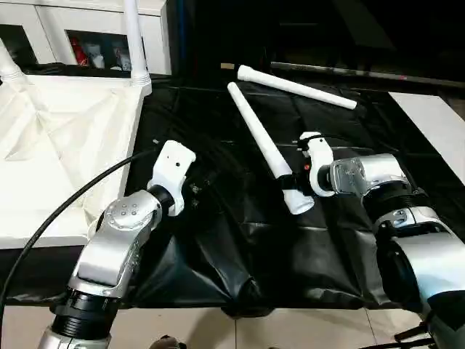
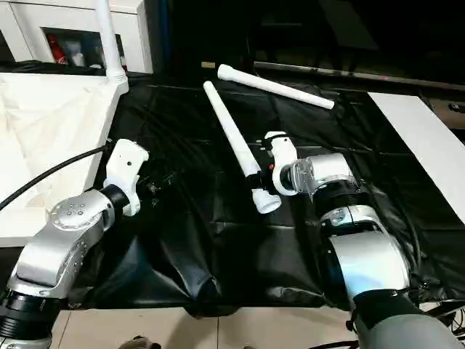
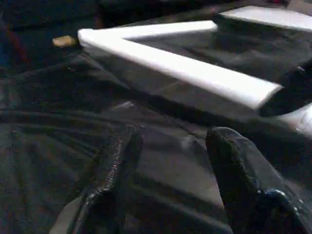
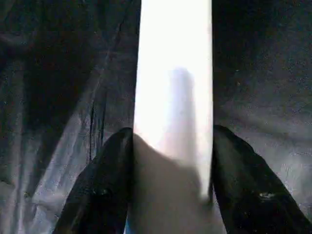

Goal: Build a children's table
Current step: Pick table leg

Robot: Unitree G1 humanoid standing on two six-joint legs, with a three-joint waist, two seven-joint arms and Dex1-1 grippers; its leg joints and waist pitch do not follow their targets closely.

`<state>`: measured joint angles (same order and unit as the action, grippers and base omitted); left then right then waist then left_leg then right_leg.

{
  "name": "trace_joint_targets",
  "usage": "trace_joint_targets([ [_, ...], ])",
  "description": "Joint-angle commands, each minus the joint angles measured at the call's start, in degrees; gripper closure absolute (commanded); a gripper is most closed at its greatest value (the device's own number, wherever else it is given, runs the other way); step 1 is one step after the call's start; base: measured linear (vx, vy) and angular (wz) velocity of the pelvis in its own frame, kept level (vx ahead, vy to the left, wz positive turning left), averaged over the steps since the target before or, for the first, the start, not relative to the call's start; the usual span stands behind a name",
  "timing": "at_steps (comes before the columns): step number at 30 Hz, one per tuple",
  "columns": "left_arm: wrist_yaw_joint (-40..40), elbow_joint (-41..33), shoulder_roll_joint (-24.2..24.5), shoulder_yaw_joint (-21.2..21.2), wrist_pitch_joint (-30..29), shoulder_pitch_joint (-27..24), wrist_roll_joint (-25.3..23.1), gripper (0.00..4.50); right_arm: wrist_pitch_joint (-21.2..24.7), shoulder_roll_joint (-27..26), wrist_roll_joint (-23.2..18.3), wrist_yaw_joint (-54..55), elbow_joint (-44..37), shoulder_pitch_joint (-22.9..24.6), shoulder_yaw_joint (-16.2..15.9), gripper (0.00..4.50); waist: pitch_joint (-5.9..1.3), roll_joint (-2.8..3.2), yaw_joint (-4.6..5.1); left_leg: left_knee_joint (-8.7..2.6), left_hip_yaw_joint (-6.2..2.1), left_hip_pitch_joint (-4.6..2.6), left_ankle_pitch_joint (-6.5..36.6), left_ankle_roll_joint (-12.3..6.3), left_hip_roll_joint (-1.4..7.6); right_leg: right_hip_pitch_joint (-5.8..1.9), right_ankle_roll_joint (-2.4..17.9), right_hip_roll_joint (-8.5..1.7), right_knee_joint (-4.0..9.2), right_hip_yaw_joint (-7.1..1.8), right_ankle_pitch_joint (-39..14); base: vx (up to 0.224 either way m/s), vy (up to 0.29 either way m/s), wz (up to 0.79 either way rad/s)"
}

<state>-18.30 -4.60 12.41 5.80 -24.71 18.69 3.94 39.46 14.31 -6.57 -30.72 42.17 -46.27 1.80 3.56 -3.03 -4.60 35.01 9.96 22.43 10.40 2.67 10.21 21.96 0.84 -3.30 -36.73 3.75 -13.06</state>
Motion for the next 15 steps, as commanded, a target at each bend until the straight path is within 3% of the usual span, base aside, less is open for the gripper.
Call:
trace_joint_targets([
  [1, 10.5, 1.4, -3.5, -1.9, 4.2, -0.4, -4.2, 1.86, -15.6, -4.0, -0.6, 9.7, -23.2, 14.0, 5.1, 2.57, -4.15, 1.65, -0.66, -3.57, -1.01, -2.17, 2.1, 1.11, 4.17, -2.20, 9.6, -5.33, 3.56, -3.67, 10.0, 0.000, 0.000, 0.00],
  [2, 11.0, 1.5, -3.7, -2.0, 4.4, -0.4, -4.3, 1.86, -16.4, -4.2, -0.5, 10.2, -24.4, 14.9, 5.4, 2.57, -4.47, 1.53, -0.38, -3.86, -1.27, -2.20, 2.1, 0.93, 4.12, -2.44, 9.9, -5.20, 3.16, -3.45, 12.2, 0.000, 0.000, 0.00],
  [3, 12.0, 1.7, -4.0, -2.5, 4.5, -0.3, -4.5, 1.86, -18.7, -4.8, -0.4, 11.6, -27.4, 17.0, 6.1, 2.57, -5.04, 0.47, -0.14, -3.65, -1.22, -1.70, 0.6, -0.20, 3.42, -3.26, 9.9, -4.84, 2.80, -3.25, 14.3, 0.000, 0.000, 0.00],
  [4, 11.9, 1.7, -4.0, -2.5, 4.5, -0.2, -4.5, 1.86, -18.8, -4.8, -0.4, 11.6, -27.4, 17.0, 6.1, 2.57, -5.10, 0.64, -0.30, -3.63, -1.12, -1.52, -0.2, -1.51, 3.23, -3.17, 11.0, -4.90, 2.85, -3.26, 13.3, 0.000, 0.000, 0.00],
  [6, 11.9, 1.9, -3.7, -2.9, 4.5, 0.1, -4.4, 1.86, -19.0, -4.7, -0.4, 11.2, -27.6, 17.2, 6.0, 2.57, -4.20, 1.17, -0.15, -3.99, -0.77, -1.52, 4.8, -1.21, 3.12, -2.60, 12.1, -4.91, 4.09, -3.36, 2.9, 0.000, 0.000, 0.00],
  [8, 12.1, 2.3, -3.6, -3.1, 4.8, 0.3, -4.6, 1.86, -19.2, -5.1, -0.5, 11.1, -28.5, 17.8, 5.9, 2.57, -3.44, 1.59, 0.25, -4.56, -0.95, -1.81, 12.7, 1.19, 3.20, -2.05, 9.7, -4.81, 5.26, -3.48, -10.4, 0.000, 0.000, 0.00],
  [10, 12.9, 2.9, -4.2, -3.5, 5.7, 0.3, -5.5, 1.86, -19.1, -6.0, -0.4, 12.2, -32.2, 20.1, 5.7, 2.57, -3.27, 1.52, 0.64, -4.84, -1.17, -1.97, 16.1, 2.21, 3.17, -1.74, 7.3, -4.83, 5.97, -3.57, -15.9, 0.000, 0.000, 0.00],
  [12, 13.7, 3.3, -4.5, -3.7, 6.2, 0.3, -5.9, 1.86, -19.5, -6.5, -0.4, 12.9, -34.0, 21.3, 5.5, 2.57, -3.49, 1.49, 1.01, -4.96, -1.42, -1.80, 15.4, 2.37, 3.23, -1.77, 6.7, -4.81, 5.75, -3.56, -14.7, 0.000, 0.000, 0.00],
  [15, 14.6, 4.2, -4.4, -4.2, 6.4, 0.8, -5.5, 1.86, -20.1, -6.8, -0.7, 13.8, -35.4, 22.6, 4.7, 2.57, -3.71, 1.71, 1.27, -4.80, -1.34, -1.59, 13.3, 1.95, 3.11, -1.87, 7.7, -4.70, 5.37, -3.58, -9.2, 0.000, 0.000, 0.00],
])
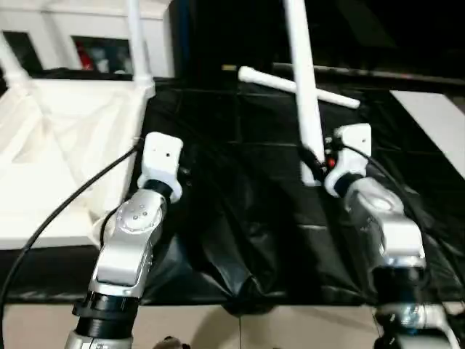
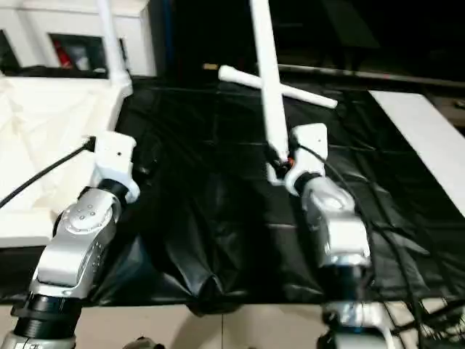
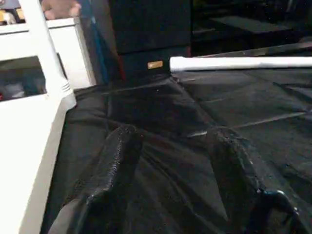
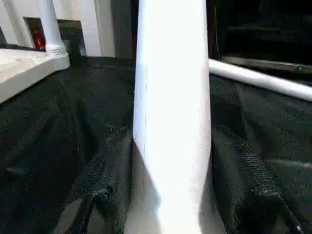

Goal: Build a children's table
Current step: Pick table leg, then move to table

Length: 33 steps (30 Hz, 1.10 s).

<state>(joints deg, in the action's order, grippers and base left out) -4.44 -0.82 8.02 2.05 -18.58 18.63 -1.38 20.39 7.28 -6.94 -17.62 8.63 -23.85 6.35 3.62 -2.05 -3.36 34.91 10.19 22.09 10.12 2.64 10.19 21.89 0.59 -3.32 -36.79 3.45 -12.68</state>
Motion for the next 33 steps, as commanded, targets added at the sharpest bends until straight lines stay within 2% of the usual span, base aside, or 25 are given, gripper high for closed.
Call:
trace_joint_targets([
  [1, 0.7, 0.6, 0.0, -0.5, 0.2, 0.9, 0.0, 1.86, -1.0, 0.2, -0.4, 0.7, -2.0, 0.4, -0.1, 2.57, -3.95, 0.75, 0.03, -4.56, -1.53, -1.19, 12.0, 1.53, 3.14, -1.88, 8.7, -4.63, 5.13, -3.28, -6.6, 0.000, 0.000, 0.00],
  [6, 0.9, 1.2, 0.1, -1.4, 1.3, 1.3, -0.4, 1.86, -1.2, -0.4, -0.1, 0.6, -3.3, 1.7, -0.6, 2.57, -4.10, 0.77, -0.08, -4.35, -1.38, -1.07, 8.6, 0.16, 3.12, -2.14, 10.1, -4.62, 4.65, -3.22, -1.0, 0.000, 0.000, 0.00],
  [10, 0.9, 1.0, -0.2, -1.7, 1.4, 1.1, 0.2, 1.86, -1.9, -0.5, 0.3, 1.1, -3.3, 1.9, -1.4, 2.57, -4.00, 0.65, -0.14, -4.39, -1.27, -1.15, 8.8, -0.16, 3.16, -2.20, 10.6, -4.75, 4.79, -3.23, -1.8, 0.000, 0.000, 0.00],
  [11, 0.9, 1.0, -0.1, -1.6, 1.5, 1.1, 0.2, 1.86, -2.1, -0.5, 0.3, 1.2, -3.2, 1.9, -1.6, 2.57, -3.97, 0.56, -0.27, -4.24, -1.00, -0.93, 8.9, -1.23, 2.91, -2.39, 11.0, -5.41, 5.00, -3.60, -2.5, 0.000, 0.000, 0.00],
  [13, 1.0, 1.0, 0.3, -1.5, 1.5, 1.2, -0.1, 1.86, -2.2, -1.0, -0.3, 1.5, -3.3, 1.9, -1.4, 2.57, -4.05, 0.29, -0.80, -3.42, -0.64, -0.36, 8.0, -4.62, 2.47, -3.01, 12.0, -7.33, 5.69, -4.63, -3.5, 0.000, 0.000, 0.00],
  [14, 0.9, 0.9, 0.4, -1.6, 1.5, 1.3, -0.2, 1.86, -2.4, -1.2, -0.3, 1.6, -3.4, 2.1, -1.3, 2.57, -4.10, 0.26, -1.47, -2.11, -1.02, 0.08, 7.1, -7.15, 2.43, -3.58, 12.8, -9.68, 6.69, -5.86, -4.3, 0.000, 0.000, 0.00],
  [15, 0.8, 0.8, 0.6, -1.5, 1.4, 1.3, -0.3, 1.86, -2.3, -1.5, -0.5, 1.7, -3.5, 2.1, -1.1, 2.57, -4.15, 0.09, -1.85, -1.11, -1.35, 0.45, 6.6, -8.26, 2.42, -3.96, 13.0, -11.08, 7.23, -6.74, -4.8, 0.000, 0.060, -0.04],
  [16, 0.6, 0.8, 1.1, -1.3, 1.5, 1.5, -0.8, 1.86, -2.3, -1.8, -0.7, 1.9, -3.6, 2.2, -0.9, 2.57, -4.28, 0.66, -2.82, 1.22, -2.69, 1.68, 5.3, -9.61, 2.87, -4.65, 13.4, -14.37, 8.24, -8.49, -6.4, 0.000, 0.060, -0.04],
  [17, 0.2, 0.7, 1.6, -1.2, 1.6, 1.6, -1.1, 1.86, -2.4, -2.0, -0.9, 2.1, -3.6, 2.2, -0.7, 2.57, -4.41, 0.71, -3.23, 2.01, -3.24, 2.20, 4.7, -9.65, 3.23, -4.71, 13.6, -15.11, 8.44, -8.96, -7.4, -0.005, 0.101, -0.08],
  [18, -0.2, 0.7, 2.1, -1.2, 1.7, 1.9, -1.4, 1.86, -2.6, -2.3, -1.0, 2.4, -3.6, 2.2, -0.6, 2.57, -4.60, 2.42, -3.64, 1.21, -4.45, 2.25, 3.1, -10.07, 3.86, -4.13, 14.4, -13.70, 8.01, -7.68, -9.1, -0.012, 0.155, -0.05],
  [19, -0.4, 0.7, 2.2, -1.2, 1.5, 2.2, -1.4, 1.86, -2.7, -2.6, -1.2, 2.6, -3.6, 2.1, -0.4, 2.57, -4.55, 2.35, -3.23, -0.02, -3.97, 1.82, 2.5, -11.11, 3.62, -3.68, 14.2, -11.68, 7.48, -6.56, -8.3, -0.012, 0.155, -0.05],
  [20, -0.8, 0.9, 2.6, -1.3, 1.3, 2.7, -1.4, 1.86, -2.8, -2.9, -1.4, 3.2, -3.5, 2.2, -0.3, 2.57, -4.91, 3.30, -2.31, -2.00, -2.49, -0.50, -0.7, -15.00, 2.65, -1.85, 13.5, -6.57, 4.97, -3.77, -4.5, -0.019, 0.191, 0.02],
  [21, -1.0, 1.0, 2.7, -1.3, 1.3, 2.9, -1.5, 1.86, -2.8, -3.0, -1.5, 3.3, -3.5, 2.2, -0.3, 2.57, -4.91, 4.08, -1.45, -2.91, -2.30, -1.92, -2.4, -17.97, 2.21, -0.40, 12.3, -4.12, 3.60, -2.21, -3.9, -0.027, 0.202, 0.08],
  [22, -1.2, 1.2, 2.9, -1.3, 1.3, 3.1, -1.5, 1.86, -2.9, -3.1, -1.5, 3.5, -3.4, 2.3, -0.4, 2.57, -4.80, 4.20, 0.91, -3.98, -2.20, -4.52, -5.6, -25.24, 2.03, 3.13, 7.2, -0.07, -0.85, 1.68, -4.8, -0.027, 0.202, 0.08],
  [23, -1.4, 1.5, 3.2, -1.2, 1.5, 3.4, -1.7, 1.86, -3.0, -3.3, -1.6, 3.7, -3.3, 2.4, -0.4, 2.57, -4.80, 4.20, 0.91, -3.98, -2.20, -4.52, -5.6, -25.24, 2.03, 3.13, 7.2, -0.07, -0.85, 1.68, -4.8, -0.044, 0.193, 0.11],
  [24, -1.5, 1.9, 3.3, -0.9, 1.8, 3.7, -1.9, 1.86, -3.1, -3.4, -1.7, 3.8, -3.1, 2.5, -0.3, 2.57, -3.85, 2.93, 1.35, -6.15, -1.27, -2.57, -1.2, -25.91, 2.25, 3.10, 1.9, -0.52, -2.12, 2.68, -5.8, -0.077, 0.156, 0.06],
  [25, -1.4, 2.5, 3.3, -0.5, 2.2, 4.1, -2.3, 1.86, -3.4, -3.6, -1.8, 3.9, -2.6, 2.5, -0.2, 2.57, -3.97, 1.75, 1.47, -5.96, -0.26, -1.85, 5.7, -21.89, 1.15, 2.33, 0.6, -3.41, 0.81, 1.44, -6.2, -0.077, 0.156, 0.06],
  [26, -1.3, 2.5, 3.2, -0.2, 2.2, 4.2, -2.5, 1.86, -3.4, -3.6, -2.0, 3.8, -2.2, 2.3, -0.1, 2.57, -3.85, 1.37, 0.94, -5.14, 1.19, -1.28, 11.9, -18.15, -0.05, 2.29, 1.3, -5.73, 3.64, -0.26, -8.8, -0.085, 0.124, 0.10],
  [27, -1.3, 2.6, 3.1, 0.0, 2.2, 4.2, -2.6, 1.86, -3.5, -3.6, -2.1, 3.6, -1.8, 2.1, -0.1, 2.57, -4.34, -0.21, -0.91, 2.62, -1.12, -0.04, 19.2, -12.25, 0.88, -0.19, 3.3, -17.07, 9.92, -7.83, -19.8, -0.062, 0.162, 0.04],
  [28, -1.2, 2.6, 3.1, 0.1, 2.2, 4.2, -2.6, 1.86, -3.6, -3.6, -2.1, 3.5, -1.5, 1.9, 0.0, 2.57, -4.14, 0.35, -1.54, 6.44, -4.16, 1.33, 18.2, -9.05, 2.61, -1.28, 4.5, -22.05, 11.82, -10.51, -26.3, -0.062, 0.162, 0.04],
  [29, -1.1, 2.5, 3.0, 0.3, 2.3, 4.1, -2.7, 1.86, -3.8, -3.5, -2.1, 3.3, -1.0, 1.4, 0.0, 2.57, -3.92, 0.92, -0.43, 9.89, -8.28, 4.77, 12.7, -3.52, 2.37, -3.03, 5.9, -23.45, 11.31, -9.54, -32.3, -0.042, 0.257, -0.37],
  [30, -1.0, 2.6, 3.0, 0.4, 2.4, 4.1, -2.7, 1.86, -3.9, -3.5, -2.1, 3.2, -0.5, 1.1, 0.0, 2.57, -3.43, 0.94, 0.21, 8.76, -8.93, 4.94, 12.1, -1.62, 2.03, -3.11, 6.0, -21.48, 11.07, -6.92, -34.6, -0.045, 0.311, -0.37],
  [31, -1.0, 2.6, 3.0, 0.4, 2.5, 4.1, -2.8, 1.86, -4.1, -3.4, -2.1, 3.1, 0.1, 0.7, 0.1, 2.57, -3.13, 1.31, 0.74, 1.42, -7.87, 3.28, 12.7, -1.86, 0.14, -2.72, 6.1, -12.63, 9.40, -1.37, -36.8, -0.045, 0.311, -0.37],
  [32, -1.0, 2.7, 3.0, 0.4, 2.6, 4.0, -2.8, 1.86, -4.4, -3.4, -2.1, 3.1, 0.7, 0.3, 0.1, 2.57, -3.70, 3.22, 3.87, -3.38, -6.40, -0.63, 19.9, -5.36, -0.82, 1.40, 3.6, -2.74, 3.17, 2.63, -28.2, -0.066, 0.277, -0.03],
  [33, -1.0, 2.7, 3.1, 0.4, 2.8, 4.0, -2.9, 1.86, -4.6, -3.4, -2.2, 3.1, 1.2, -0.1, 0.0, 2.57, -4.03, 4.76, 5.56, -6.26, -6.54, -1.62, 20.9, -6.50, -1.61, 2.52, 1.3, 0.58, -5.53, 3.83, -14.2, -0.092, 0.233, 0.00],
])
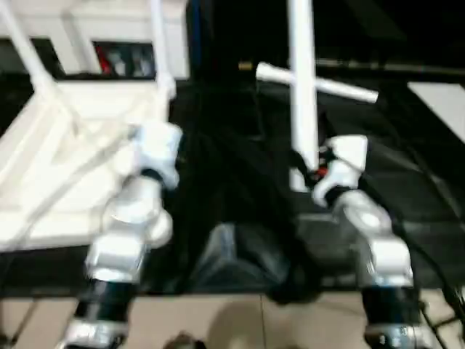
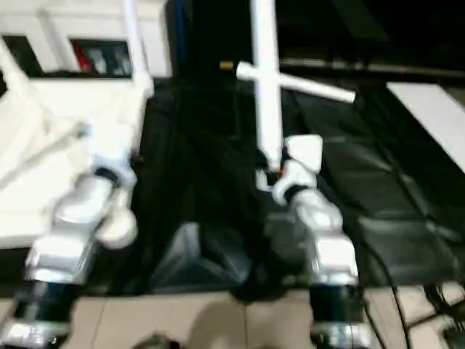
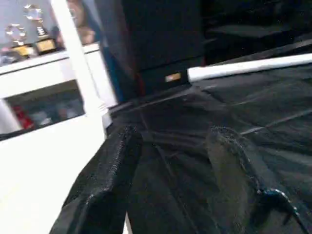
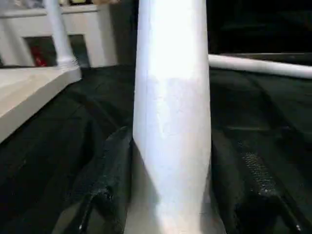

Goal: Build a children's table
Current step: Move to table

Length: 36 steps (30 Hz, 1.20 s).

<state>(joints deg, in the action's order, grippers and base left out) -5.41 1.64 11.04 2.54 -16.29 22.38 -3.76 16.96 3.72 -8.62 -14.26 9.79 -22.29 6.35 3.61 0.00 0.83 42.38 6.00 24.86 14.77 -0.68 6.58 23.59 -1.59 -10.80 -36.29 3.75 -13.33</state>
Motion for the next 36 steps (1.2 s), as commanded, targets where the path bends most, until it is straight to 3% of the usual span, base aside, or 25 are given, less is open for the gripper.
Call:
trace_joint_targets([
  [1, -0.1, 0.5, 0.1, -0.1, 0.6, 0.3, -0.7, 1.86, -1.5, 0.3, -0.6, -0.2, 0.8, -2.1, 0.0, 2.57, -3.59, 2.09, 1.67, -13.82, -3.08, -5.18, 11.6, -8.16, 3.39, 1.67, 2.8, 7.52, -6.55, 3.53, -7.4, -0.092, 0.233, 0.00],
  [4, -0.3, 0.9, 0.5, -0.6, 0.9, 0.9, -0.9, 1.86, -1.9, 0.1, -0.9, 0.0, 1.4, -2.6, -0.1, 2.57, -4.00, -0.77, 1.37, -14.57, -2.66, -6.70, 11.2, -12.43, 5.55, 0.09, 2.8, 4.26, -2.74, 1.95, -2.6, -0.096, 0.170, -0.17],
  [5, -0.4, 1.1, 0.7, -0.8, 0.9, 1.1, -0.9, 1.86, -2.1, 0.0, -0.9, 0.1, 1.7, -2.7, -0.1, 2.57, -5.13, -3.95, -1.62, -8.80, -0.04, -2.27, 14.5, -5.32, 3.45, -3.63, 2.3, -7.19, 4.56, -5.79, -6.3, -0.102, 0.159, -0.06],
  [6, -0.4, 1.3, 0.8, -0.9, 1.0, 1.3, -0.8, 1.86, -2.3, -0.2, -0.9, 0.2, 1.9, -2.8, -0.2, 2.57, -4.57, -3.71, -3.66, 0.78, -1.92, -0.07, 12.9, -1.95, 2.25, -3.60, 4.2, -13.91, 8.70, -10.99, -11.4, -0.093, 0.164, -0.18],
  [7, -0.4, 1.6, 1.1, -0.9, 1.1, 1.6, -0.7, 1.86, -2.7, -0.6, -0.8, 0.3, 2.1, -2.9, -0.2, 2.57, -4.91, -2.29, -2.22, 5.11, -5.45, 2.63, 8.4, 5.37, 0.02, -5.39, 3.1, -11.58, 7.84, -9.43, -20.1, -0.093, 0.164, -0.18],
  [9, -0.5, 1.7, 1.2, -0.9, 1.1, 1.8, -0.7, 1.86, -2.9, -0.8, -0.8, 0.3, 2.2, -2.9, -0.2, 2.57, -3.35, -2.85, -3.17, 2.05, -4.57, 0.98, 6.7, 8.49, 1.00, -5.49, 9.4, -7.32, 8.48, -4.35, -26.2, -0.093, 0.232, -0.27],
  [10, -0.5, 1.8, 1.3, -0.9, 1.2, 1.9, -0.7, 1.86, -3.0, -0.9, -0.8, 0.4, 2.2, -2.9, -0.2, 2.57, -4.17, -0.44, -4.00, -6.18, -3.45, -1.35, 1.3, 1.36, 2.87, -5.74, 16.3, -2.79, 7.44, -2.57, -21.6, -0.094, 0.264, -0.17],
  [11, -0.5, 2.1, 1.4, -0.9, 1.4, 2.1, -0.7, 1.86, -3.4, -1.1, -0.7, 0.6, 2.6, -2.9, -0.4, 2.57, -4.36, 1.34, -3.47, -9.69, -3.76, -2.90, -1.3, -2.75, 3.02, -3.13, 13.8, 2.95, 4.04, -0.37, -18.0, -0.090, 0.269, 0.13],
  [12, -0.6, 2.3, 1.5, -0.9, 1.4, 2.2, -0.8, 1.86, -3.6, -1.2, -0.8, 0.7, 2.7, -2.9, -0.5, 2.57, -4.80, 2.29, -1.52, -10.59, -3.59, -6.83, -1.9, -7.22, 3.90, -0.34, 12.4, 6.60, 1.57, 1.34, -13.4, -0.087, 0.280, 0.12],
  [13, -0.6, 2.5, 1.5, -1.0, 1.5, 2.3, -0.8, 1.86, -3.8, -1.2, -0.8, 0.7, 2.9, -2.9, -0.6, 2.57, -4.15, 2.83, -0.01, -12.57, -3.50, -7.17, 0.2, -13.85, 4.63, 1.14, 9.2, 8.30, -4.31, 2.88, -8.6, -0.087, 0.280, 0.12],
  [15, 0.6, 2.8, 1.4, -1.3, 2.0, 2.8, -1.5, 1.86, -4.1, -1.2, -0.9, 0.8, 3.0, -2.8, -0.6, 2.57, -3.83, 1.63, -1.02, -12.55, -4.05, -7.60, -2.2, -21.37, 7.23, 1.91, 6.9, 6.57, -4.50, 2.44, -5.0, -0.085, 0.228, 0.03],
  [17, 1.8, 3.2, 1.0, -2.0, 2.3, 3.1, -1.6, 1.86, -4.3, -1.2, -0.9, 0.8, 2.9, -2.6, -0.6, 2.57, -4.26, -0.41, -2.42, -11.18, -3.11, -6.29, 0.4, -16.75, 7.07, -0.11, 9.8, 1.94, 0.05, -1.37, -1.4, -0.090, 0.176, 0.05],
  [19, 2.8, 3.9, 0.7, -2.5, 1.6, 3.2, -1.6, 1.86, -4.2, -1.2, -0.9, 0.9, 2.4, -2.2, -0.6, 2.57, -4.17, 0.05, -4.42, -9.78, -1.28, -3.72, 7.4, -5.19, 6.49, -2.61, 18.1, -1.50, 2.91, -3.83, -0.7, -0.100, 0.135, 0.11],
  [20, 3.0, 4.0, 0.7, -2.5, 1.5, 3.2, -1.6, 1.86, -4.1, -1.2, -0.9, 0.9, 2.3, -2.1, -0.5, 2.57, -4.06, 0.79, -4.48, -10.48, -1.81, -4.15, 11.6, -1.12, 7.36, -2.56, 18.1, 0.08, 2.69, -2.83, -3.5, -0.100, 0.096, 0.04],
  [21, 3.1, 4.2, 0.7, -2.5, 1.3, 3.2, -1.7, 1.86, -4.1, -1.2, -0.9, 1.0, 2.1, -2.0, -0.5, 2.57, -3.87, 2.83, -2.98, -14.05, -5.29, -4.66, 22.8, 7.19, 11.49, -1.68, 11.3, 4.66, 0.08, -0.86, -7.1, -0.107, 0.066, 0.02],
  [22, 3.2, 4.2, 0.6, -2.4, 1.6, 3.2, -1.6, 1.86, -4.1, -1.2, -0.8, 1.1, 1.9, -1.8, -0.6, 2.57, -3.68, 4.22, -2.76, -18.69, -5.45, -4.02, 34.8, 15.04, 13.25, -0.64, 2.5, 7.20, -5.83, 1.35, -4.7, -0.107, 0.066, 0.02],
  [24, 3.4, 4.3, 0.3, -2.4, 2.1, 3.2, -1.4, 1.86, -4.0, -1.2, -0.8, 1.2, 1.7, -1.6, -0.7, 2.57, -3.86, 4.12, -3.01, -19.31, -5.47, -4.14, 35.9, 15.18, 13.46, 0.30, 1.8, 7.68, -7.48, 1.88, -3.7, -0.095, -0.020, 0.14],
  [26, 3.4, 4.3, -0.1, -2.7, 2.3, 3.2, -1.4, 1.86, -4.0, -1.2, -0.9, 1.3, 1.5, -1.5, -0.9, 2.57, -4.56, 4.04, -3.08, -17.75, -3.99, -5.17, 31.6, 9.82, 11.05, -0.05, 2.7, 7.03, -5.31, 1.31, -3.9, -0.082, -0.082, 0.08],
  [27, 3.5, 4.2, -0.4, -2.8, 1.9, 3.2, -1.5, 1.86, -4.0, -1.2, -1.0, 1.4, 1.4, -1.4, -1.0, 2.57, -5.51, 2.67, -3.11, -15.54, -3.45, -6.21, 21.8, 4.39, 8.13, -0.85, 4.8, 4.65, -0.28, -0.37, -1.3, -0.085, -0.137, -0.11],
  [28, 3.5, 4.2, -0.4, -2.7, 1.8, 3.2, -1.6, 1.86, -3.9, -1.1, -1.0, 1.4, 1.4, -1.4, -1.1, 2.57, -5.65, 1.40, -3.02, -14.07, -2.33, -4.98, 18.0, 2.98, 6.55, -1.99, 6.1, 2.61, 1.91, -1.64, 2.0, -0.085, -0.137, -0.11],
  [29, 3.5, 4.1, -0.5, -2.6, 1.8, 3.1, -1.8, 1.86, -3.9, -1.1, -1.1, 1.4, 1.4, -1.3, -1.2, 2.57, -5.23, -1.68, -5.01, -9.34, 1.01, 0.10, 5.8, -0.55, 2.85, -5.25, 7.1, -3.07, 5.01, -3.70, 6.1, -0.092, -0.139, -0.16],
  [30, 3.8, 4.1, -0.5, -2.4, 1.7, 3.0, -2.1, 1.86, -3.8, -1.1, -1.1, 1.3, 1.4, -1.3, -1.2, 2.57, -5.19, -1.50, -6.84, -7.39, 1.03, 0.03, 0.3, -1.70, 2.93, -4.95, 3.3, -4.96, 5.40, -4.60, 5.5, -0.087, -0.118, -0.25],
  [32, 4.2, 4.1, -0.6, -2.4, 1.7, 3.0, -2.2, 1.86, -3.6, -1.1, -1.0, 1.2, 1.4, -1.2, -1.2, 2.57, -4.57, -1.15, -7.45, -8.21, 0.37, 0.97, -4.8, -1.11, 3.80, -5.04, -1.6, -3.00, 4.91, -3.16, -1.0, -0.078, -0.101, -0.26],
  [34, 4.5, 4.1, -0.6, -2.4, 1.8, 2.9, -2.2, 1.86, -3.5, -1.0, -0.9, 1.1, 1.4, -1.2, -1.3, 2.57, -4.93, 0.67, -6.72, -11.54, 0.18, -0.42, -0.4, 1.37, 6.25, -4.33, 3.9, 1.51, 3.78, -1.17, -4.2, -0.056, -0.028, -0.20],
  [36, 4.7, 4.2, -0.8, -2.6, 1.9, 2.7, -2.0, 1.86, -3.5, -0.8, -0.8, 0.9, 1.5, -1.3, -1.5, 2.57, -4.39, 1.01, -5.49, -13.08, -0.23, -1.76, 10.4, 2.74, 7.84, -3.50, 8.2, 2.04, 3.78, -1.20, -6.9, 0.000, 0.000, 0.00],
])
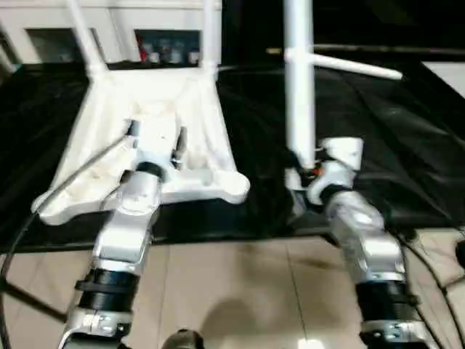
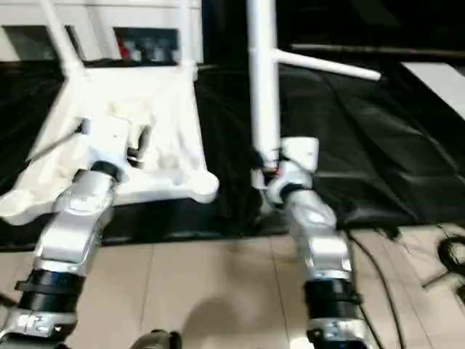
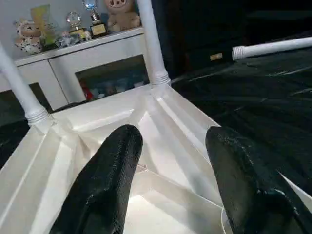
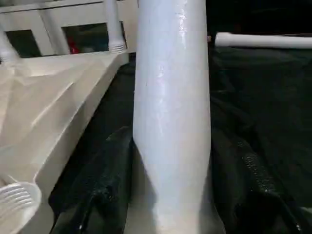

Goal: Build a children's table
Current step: Move to table

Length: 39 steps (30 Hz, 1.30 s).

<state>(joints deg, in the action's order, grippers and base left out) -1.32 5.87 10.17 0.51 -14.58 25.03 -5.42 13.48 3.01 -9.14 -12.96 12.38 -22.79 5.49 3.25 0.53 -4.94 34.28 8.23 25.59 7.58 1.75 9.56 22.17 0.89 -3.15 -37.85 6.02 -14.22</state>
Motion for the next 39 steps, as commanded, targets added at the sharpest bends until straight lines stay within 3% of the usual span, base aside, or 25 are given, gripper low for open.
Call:
trace_joint_targets([
  [1, 0.5, 0.0, 0.1, -0.7, 0.2, 0.0, -0.3, 1.86, 0.0, 0.0, -0.3, -0.3, -1.1, -0.8, -0.7, 2.57, -3.83, 0.38, 0.28, -4.98, -2.24, -2.66, 19.9, 0.86, 4.71, -1.96, 6.4, -5.88, 5.64, -3.65, -7.7, 0.000, 0.000, 0.00],
  [3, 0.5, 0.1, -0.1, -0.9, 0.4, -0.1, -0.3, 1.86, 0.0, 0.1, -0.4, -0.3, -1.2, -0.8, -0.8, 2.57, -3.40, 0.04, 0.03, -4.85, -1.61, -3.16, 24.3, 2.23, 4.17, -1.71, 7.0, -6.52, 6.65, -4.16, -14.1, 0.000, 0.000, 0.00],
  [4, 0.3, 0.2, -0.4, -1.1, 1.0, -0.2, -0.1, 1.86, -0.1, 0.2, -0.5, -0.2, -1.2, -0.8, -0.8, 2.57, -3.43, 0.13, -0.19, -4.79, -1.45, -3.32, 24.2, 2.52, 4.09, -1.75, 6.8, -6.76, 6.99, -4.39, -16.1, 0.000, 0.000, 0.00],
  [6, -0.2, 0.2, -0.7, -1.4, 1.6, -0.4, 0.8, 1.86, 0.0, 0.3, -0.5, -0.2, -1.4, -0.7, -0.9, 2.57, -3.81, 0.30, -0.36, -5.04, -1.38, -3.48, 21.9, 2.37, 4.44, -1.75, 6.5, -6.39, 6.86, -4.41, -13.0, 0.000, 0.000, 0.00],
  [7, -0.5, 0.0, -0.6, -1.1, 1.7, -0.7, 1.1, 1.86, 0.1, 0.3, -0.3, -0.3, -1.5, -0.6, -0.9, 2.57, -3.88, 0.20, -0.40, -5.10, -1.13, -3.32, 19.7, 1.93, 4.48, -1.75, 6.9, -6.20, 6.51, -4.49, -8.5, 0.000, 0.000, 0.00],
  [16, 0.0, -0.3, -1.1, -1.6, 2.0, -1.4, 1.3, 1.86, 0.5, 0.7, -0.3, -0.3, -2.2, 0.0, -1.4, 2.57, -4.16, -0.18, -0.65, -4.45, -0.22, -3.23, 14.3, -0.54, 4.25, -1.99, 8.0, -6.26, 6.05, -4.63, -3.1, 0.000, 0.000, 0.00],
  [39, 0.5, -1.1, -2.3, -1.0, 2.4, -3.5, 1.2, 1.86, 1.9, 1.7, 0.3, -0.2, -3.8, 1.3, -2.2, 2.57, -4.10, -0.39, -0.66, -4.27, 0.08, -3.42, 13.7, -0.85, 4.34, -1.97, 7.7, -6.13, 6.19, -4.66, -4.1, 0.000, 0.000, 0.00],
])
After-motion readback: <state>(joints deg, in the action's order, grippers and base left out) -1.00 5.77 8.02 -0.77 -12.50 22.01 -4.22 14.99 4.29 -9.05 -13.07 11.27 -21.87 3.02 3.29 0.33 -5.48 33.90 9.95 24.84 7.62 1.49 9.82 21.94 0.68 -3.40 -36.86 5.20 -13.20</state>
